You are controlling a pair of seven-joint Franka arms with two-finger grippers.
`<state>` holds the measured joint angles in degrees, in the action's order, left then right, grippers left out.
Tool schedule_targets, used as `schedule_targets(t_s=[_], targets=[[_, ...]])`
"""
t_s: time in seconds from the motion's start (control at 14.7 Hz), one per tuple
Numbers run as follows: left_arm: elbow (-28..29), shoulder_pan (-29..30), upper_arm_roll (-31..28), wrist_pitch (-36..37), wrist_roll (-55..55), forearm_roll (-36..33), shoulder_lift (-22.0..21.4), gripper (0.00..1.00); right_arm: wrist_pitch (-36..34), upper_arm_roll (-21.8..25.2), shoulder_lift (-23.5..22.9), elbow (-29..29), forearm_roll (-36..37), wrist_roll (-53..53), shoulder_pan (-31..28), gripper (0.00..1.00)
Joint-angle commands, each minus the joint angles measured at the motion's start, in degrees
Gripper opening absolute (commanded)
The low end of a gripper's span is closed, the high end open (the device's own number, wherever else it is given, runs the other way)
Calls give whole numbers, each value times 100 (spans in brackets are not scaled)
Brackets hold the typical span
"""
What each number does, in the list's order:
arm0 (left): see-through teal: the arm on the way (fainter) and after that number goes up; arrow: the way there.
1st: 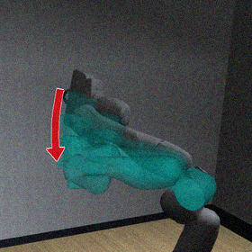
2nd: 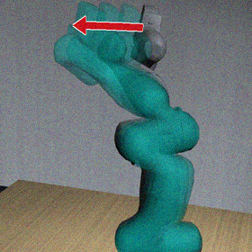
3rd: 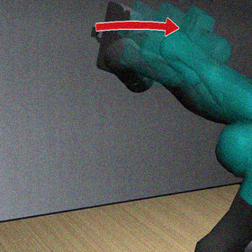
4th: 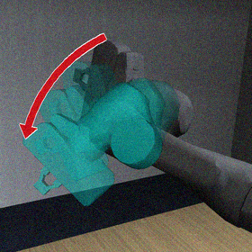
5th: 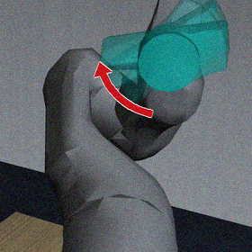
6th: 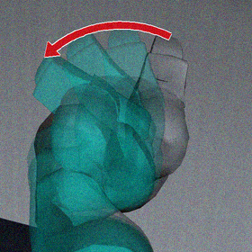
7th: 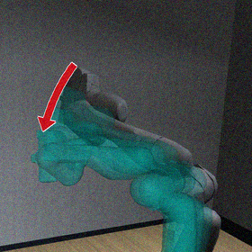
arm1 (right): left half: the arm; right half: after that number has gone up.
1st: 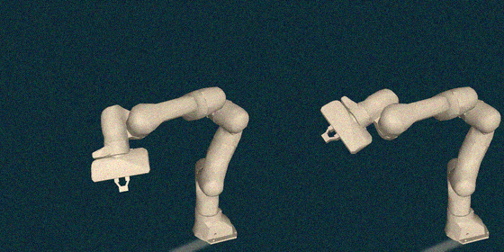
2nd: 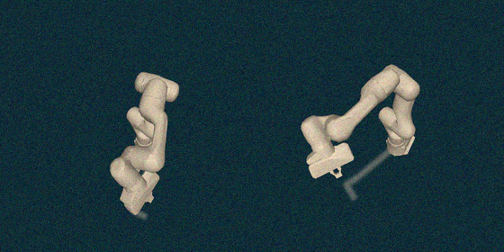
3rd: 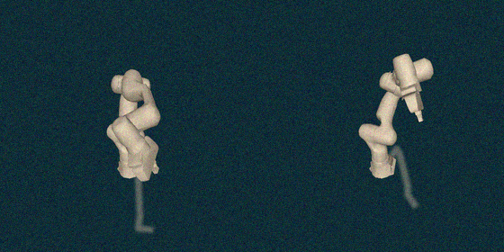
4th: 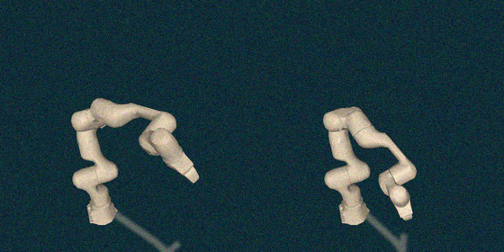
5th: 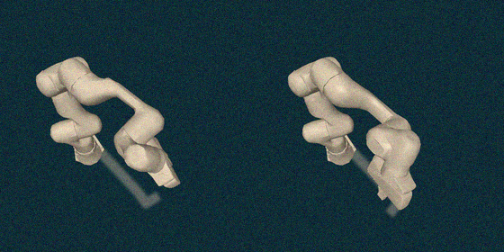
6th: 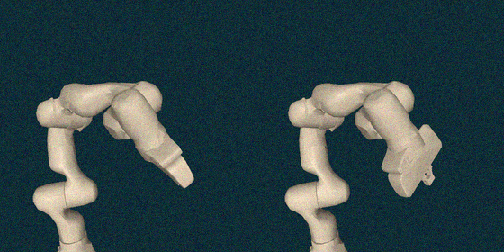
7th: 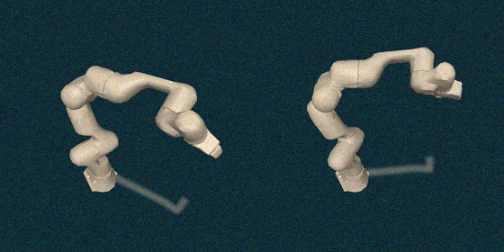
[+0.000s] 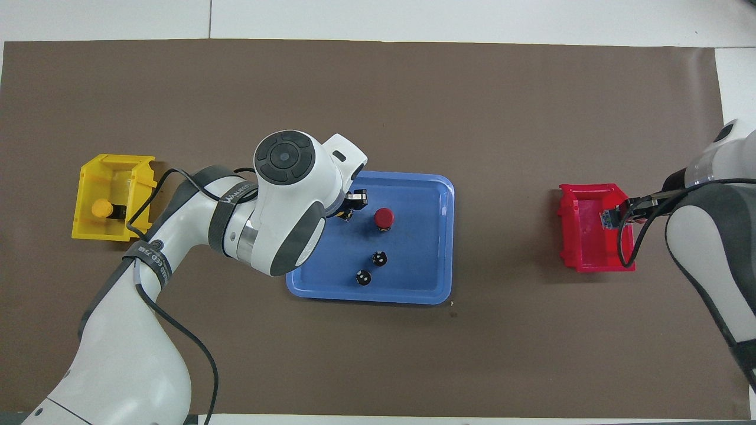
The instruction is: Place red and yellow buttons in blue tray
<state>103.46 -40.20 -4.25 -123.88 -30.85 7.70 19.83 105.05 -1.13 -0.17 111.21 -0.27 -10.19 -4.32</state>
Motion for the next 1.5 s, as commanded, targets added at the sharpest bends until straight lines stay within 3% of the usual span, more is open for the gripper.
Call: schedule_targets(t_s=[0.0,0.07,0.14,0.41,0.55,0.82,0.95,1.23,1.43], targets=[[-36,-94,-102,257,-26,-14,-14,89,-528,-37,-641,-1195,-95,734,517,14],[-176,-146,-102,512,-17,-197,-49,98,-520,-37,-730,-1407,-96,1146,824,14],[-360,-147,-102,941,-8,-347,-93,100,-416,-37,-765,-1496,-87,1542,1062,14],[-520,325,-164,2050,236,-524,-795,100,77,-37,-1011,-1568,-96,2678,1933,13],[-564,949,-199,2455,1330,-873,-1085,100,401,-37,-1134,-1454,-96,3065,2259,13],[-573,2381,-199,2676,3160,-999,-1595,100,771,-37,-1494,-1339,9,3662,2839,14],[-590,2822,-234,2703,3760,-1094,-1771,100,938,-37,-1749,-1322,71,3822,3024,14],[-687,3315,-252,2869,4315,-1131,-1895,100,921,-36,-2101,-1287,299,4243,3226,15],[-696,3422,-252,2861,4430,-1104,-1904,100,860,-37,-2110,-1234,344,4288,3165,15]])
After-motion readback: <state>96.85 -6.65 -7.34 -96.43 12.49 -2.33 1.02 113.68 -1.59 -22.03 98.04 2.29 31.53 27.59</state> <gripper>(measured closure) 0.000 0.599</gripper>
